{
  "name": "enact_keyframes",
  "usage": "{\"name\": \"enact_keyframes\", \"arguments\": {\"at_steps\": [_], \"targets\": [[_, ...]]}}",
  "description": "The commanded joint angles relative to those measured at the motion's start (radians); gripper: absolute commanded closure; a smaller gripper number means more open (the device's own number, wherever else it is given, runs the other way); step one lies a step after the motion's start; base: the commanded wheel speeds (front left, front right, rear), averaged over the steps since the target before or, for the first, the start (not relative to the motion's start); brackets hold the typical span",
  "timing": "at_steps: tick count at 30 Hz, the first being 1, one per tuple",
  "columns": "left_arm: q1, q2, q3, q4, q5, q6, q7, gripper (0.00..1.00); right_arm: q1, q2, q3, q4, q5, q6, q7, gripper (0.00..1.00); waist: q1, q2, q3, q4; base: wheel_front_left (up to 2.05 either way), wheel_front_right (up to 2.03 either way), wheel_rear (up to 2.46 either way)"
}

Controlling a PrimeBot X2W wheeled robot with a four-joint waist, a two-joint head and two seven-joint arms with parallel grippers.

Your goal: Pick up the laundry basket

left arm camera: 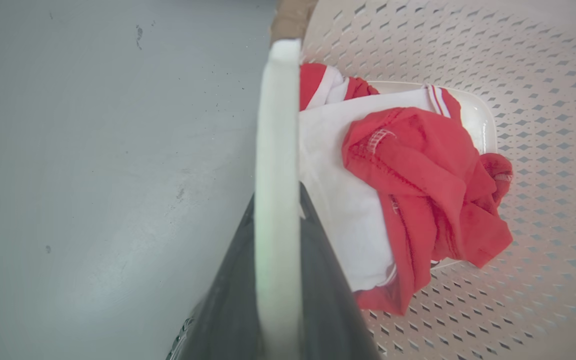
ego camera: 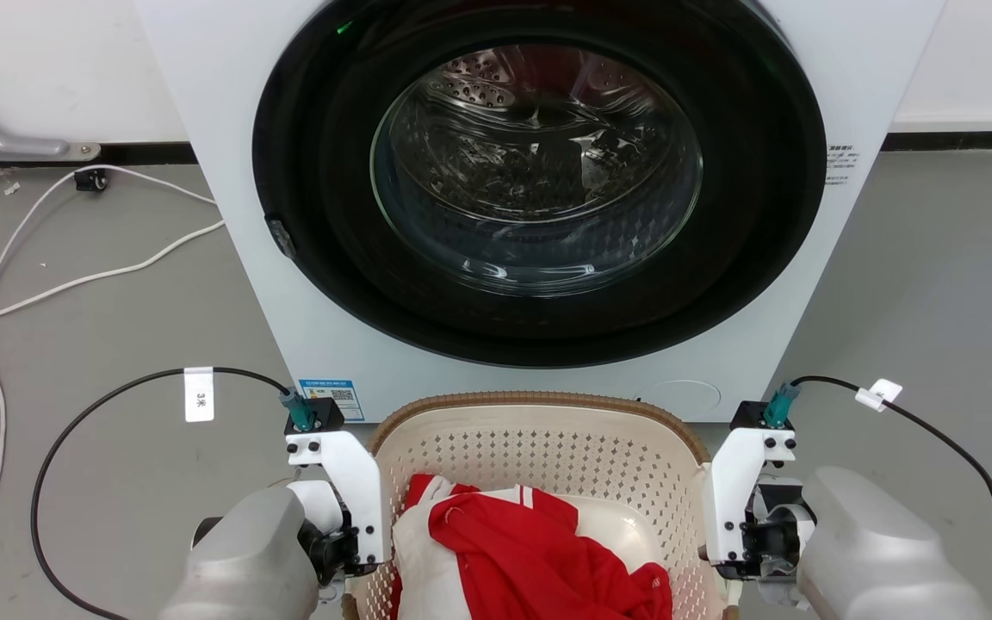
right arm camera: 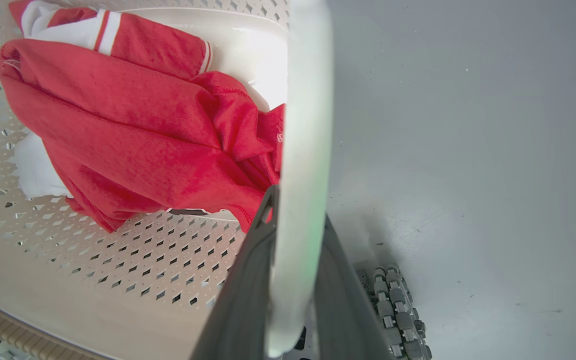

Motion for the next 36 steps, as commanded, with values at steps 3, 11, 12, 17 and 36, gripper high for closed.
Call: {"name": "enact_keyframes", "arguments": {"at_steps": [3,11,12,17,36], "targets": [[-0.018,-0.039,-0.002,-0.016,-0.010,-0.015,-0.006,1.00,-0.002,0.041,-0.007,-0.019,0.000,0.016,-0.003,1.00,0.0000,0.0000,0.000,0.001,0.00,0.00,0.00],[-0.019,-0.037,-0.008,-0.016,-0.014,-0.015,-0.002,1.00,-0.007,0.041,-0.012,-0.019,0.002,0.016,-0.005,1.00,0.0000,0.0000,-0.001,-0.001,0.00,0.00,0.00],[-0.019,-0.037,-0.008,-0.015,-0.015,-0.015,-0.001,1.00,-0.007,0.041,-0.012,-0.019,0.002,0.016,-0.005,1.00,0.0000,0.0000,-0.001,-0.001,0.00,0.00,0.00],[-0.019,-0.039,-0.013,-0.016,-0.022,-0.015,-0.004,1.00,-0.007,0.041,-0.014,-0.019,-0.002,0.016,-0.005,1.00,0.0000,0.0000,-0.002,0.000,0.00,0.00,0.00],[-0.018,-0.037,-0.025,-0.016,-0.038,-0.015,-0.009,1.00,-0.001,0.041,-0.036,-0.019,-0.022,0.016,0.000,1.00,0.0000,0.0000,0.002,0.004,0.00,0.00,0.00]]}}
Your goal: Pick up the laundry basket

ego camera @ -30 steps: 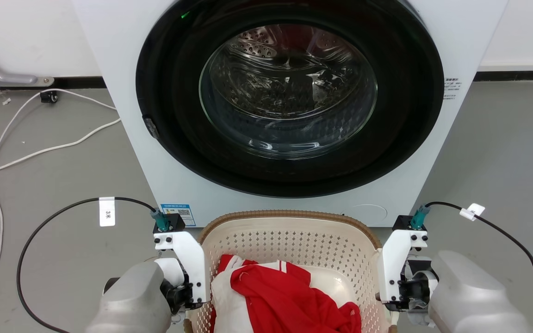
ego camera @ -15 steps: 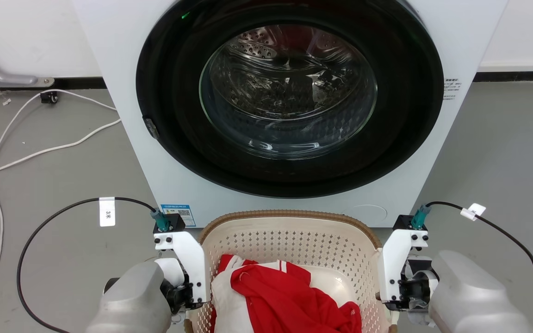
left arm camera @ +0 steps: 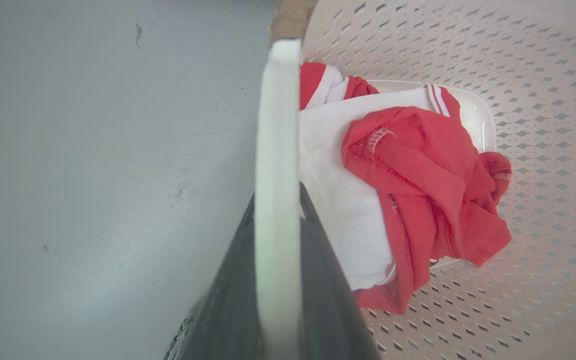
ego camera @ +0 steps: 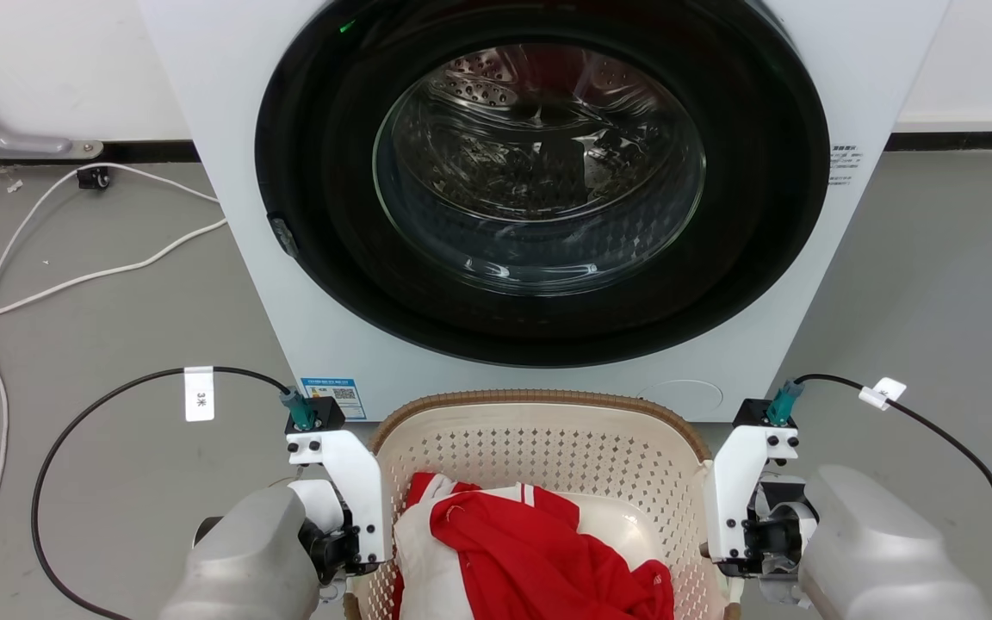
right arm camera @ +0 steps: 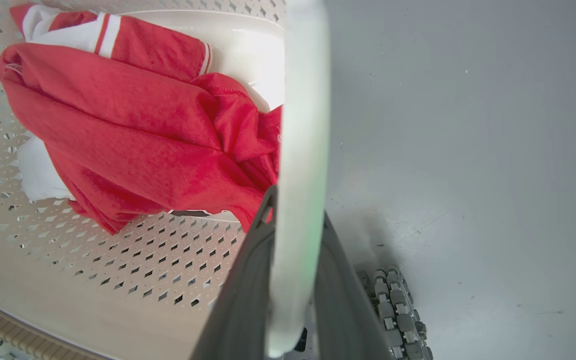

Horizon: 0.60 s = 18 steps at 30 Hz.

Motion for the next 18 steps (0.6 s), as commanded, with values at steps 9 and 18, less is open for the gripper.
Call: {"name": "enact_keyframes", "arguments": {"at_steps": [9,18], "targets": [[-0.014,-0.039,-0.008,-0.017,-0.015,-0.015,-0.011,1.00,-0.003,0.041,-0.006,-0.019,0.001,0.016,0.000,1.00,0.0000,-0.0001,-0.001,0.001,0.00,0.00,0.00],[-0.014,-0.038,-0.015,-0.017,-0.023,-0.015,-0.009,1.00,0.001,0.041,-0.013,-0.019,-0.002,0.016,0.003,1.00,0.0000,-0.0001,0.000,0.001,0.00,0.00,0.00]]}}
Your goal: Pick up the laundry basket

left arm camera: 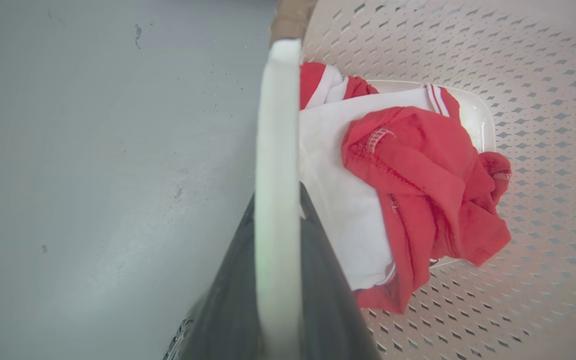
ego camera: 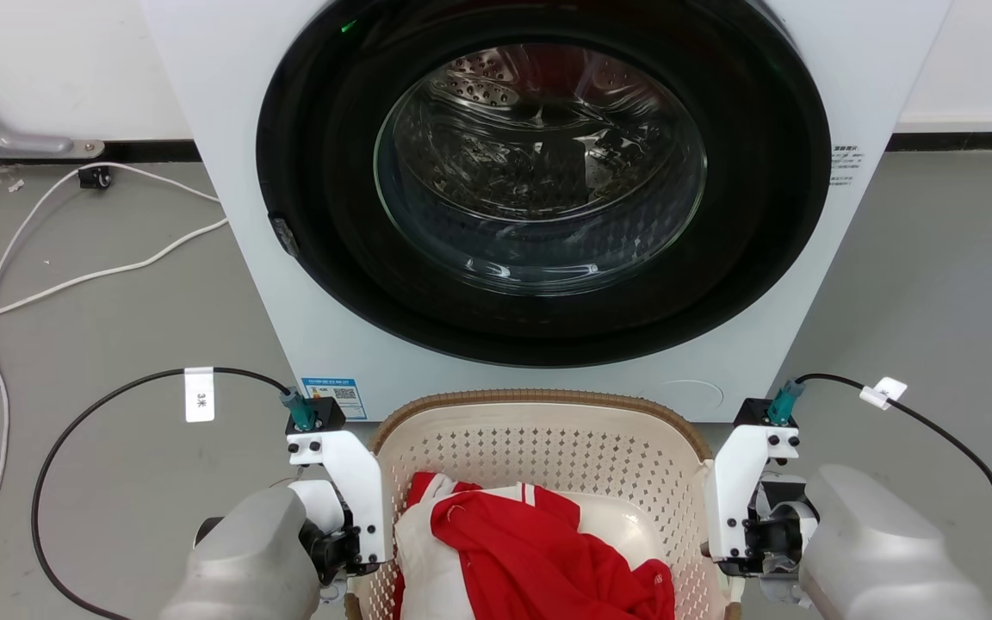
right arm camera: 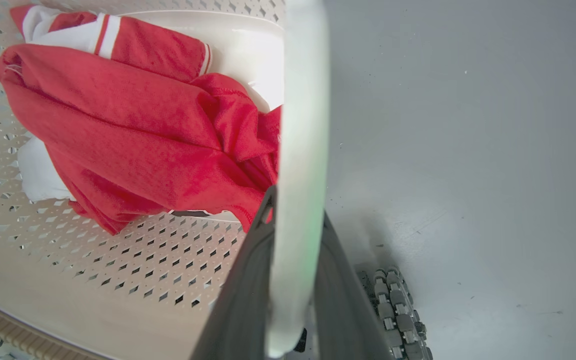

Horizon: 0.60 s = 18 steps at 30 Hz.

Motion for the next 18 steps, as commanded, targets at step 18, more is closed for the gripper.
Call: {"name": "enact_keyframes", "arguments": {"at_steps": [18], "targets": [[-0.006,-0.035,-0.014,-0.018,-0.022,-0.015,-0.009,1.00,0.012,0.041,-0.013,-0.019,-0.003,0.016,-0.004,1.00,0.0000,0.0000,0.000,-0.001,0.00,0.00,0.00]]}}
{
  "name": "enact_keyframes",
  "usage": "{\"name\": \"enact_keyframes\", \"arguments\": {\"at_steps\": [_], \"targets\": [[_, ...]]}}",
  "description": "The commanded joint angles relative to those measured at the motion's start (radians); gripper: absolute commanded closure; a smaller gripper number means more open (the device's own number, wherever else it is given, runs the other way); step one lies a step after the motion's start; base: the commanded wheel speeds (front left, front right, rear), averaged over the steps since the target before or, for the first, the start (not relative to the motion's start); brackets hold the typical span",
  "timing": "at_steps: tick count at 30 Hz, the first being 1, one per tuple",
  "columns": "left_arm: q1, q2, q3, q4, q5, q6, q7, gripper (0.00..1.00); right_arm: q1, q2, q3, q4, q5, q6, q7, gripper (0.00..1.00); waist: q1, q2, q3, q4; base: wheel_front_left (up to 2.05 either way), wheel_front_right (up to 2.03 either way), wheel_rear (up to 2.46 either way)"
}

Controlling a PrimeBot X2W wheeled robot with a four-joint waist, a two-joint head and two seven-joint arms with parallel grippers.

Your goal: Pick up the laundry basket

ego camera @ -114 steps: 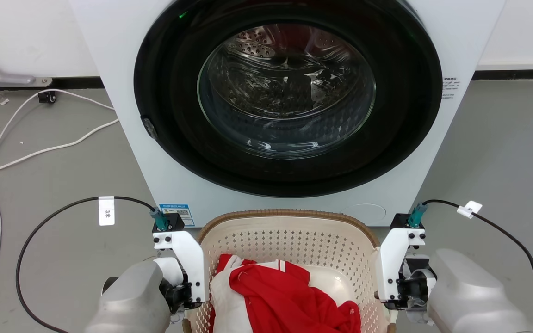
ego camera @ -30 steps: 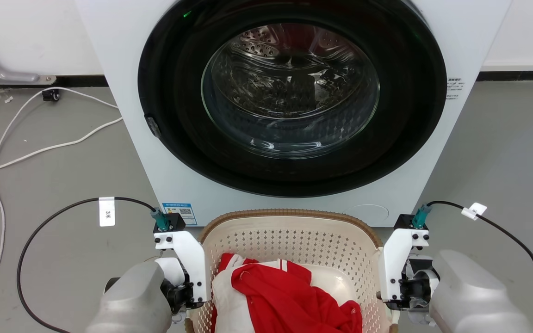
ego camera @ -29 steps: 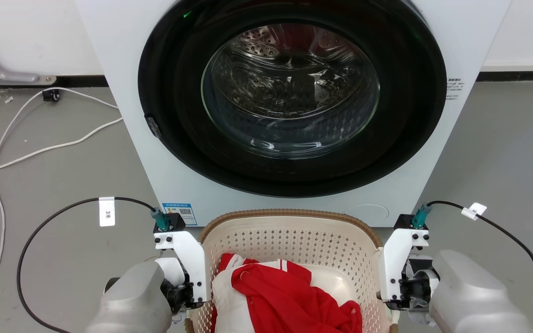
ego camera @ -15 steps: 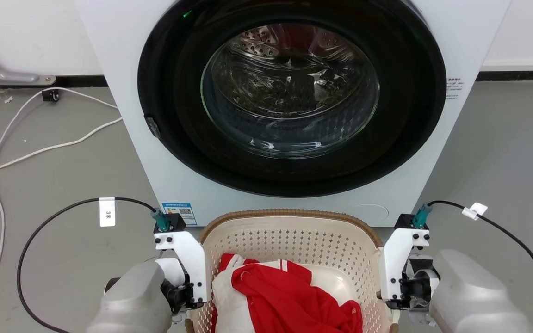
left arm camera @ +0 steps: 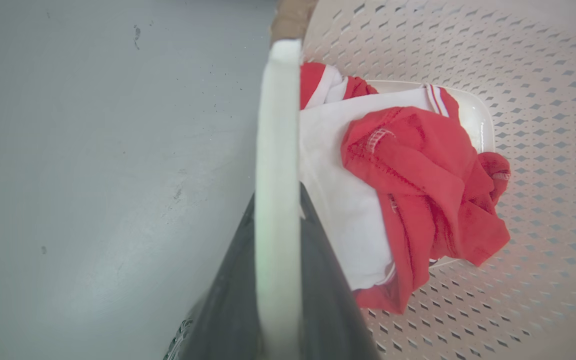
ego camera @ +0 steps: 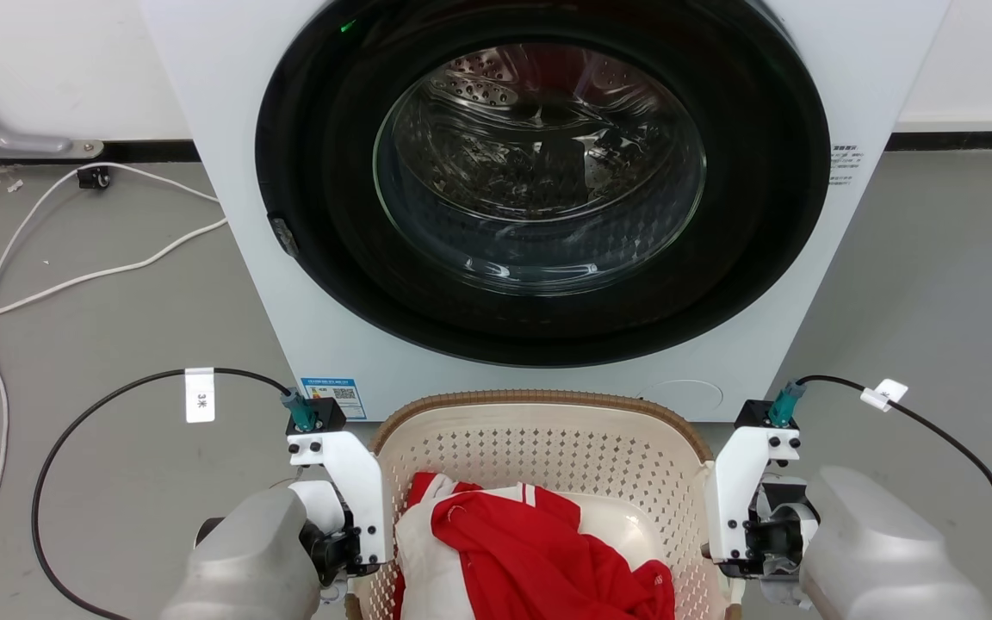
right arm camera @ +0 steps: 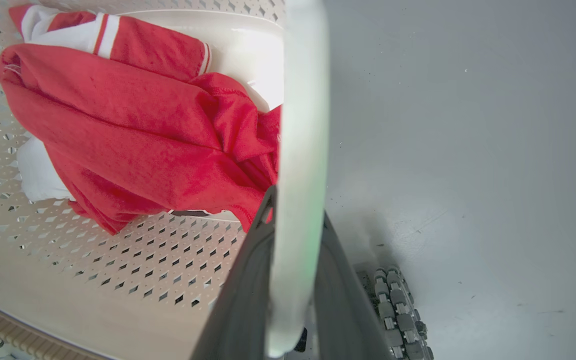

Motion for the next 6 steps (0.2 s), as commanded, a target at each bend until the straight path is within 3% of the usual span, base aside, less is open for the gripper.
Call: {"name": "enact_keyframes", "arguments": {"at_steps": [1,6], "targets": [[-0.006,-0.035,-0.003,-0.018,-0.012,-0.015,-0.005,1.00,0.009,0.041,-0.004,-0.019,0.005,0.017,-0.004,1.00,0.0000,-0.0001,0.000,0.000,0.00,0.00,0.00],[-0.008,-0.035,-0.006,-0.018,-0.013,-0.015,-0.008,1.00,0.009,0.041,-0.008,-0.019,0.001,0.017,-0.004,1.00,0.0000,-0.0001,0.001,0.001,0.00,0.00,0.00]]}}
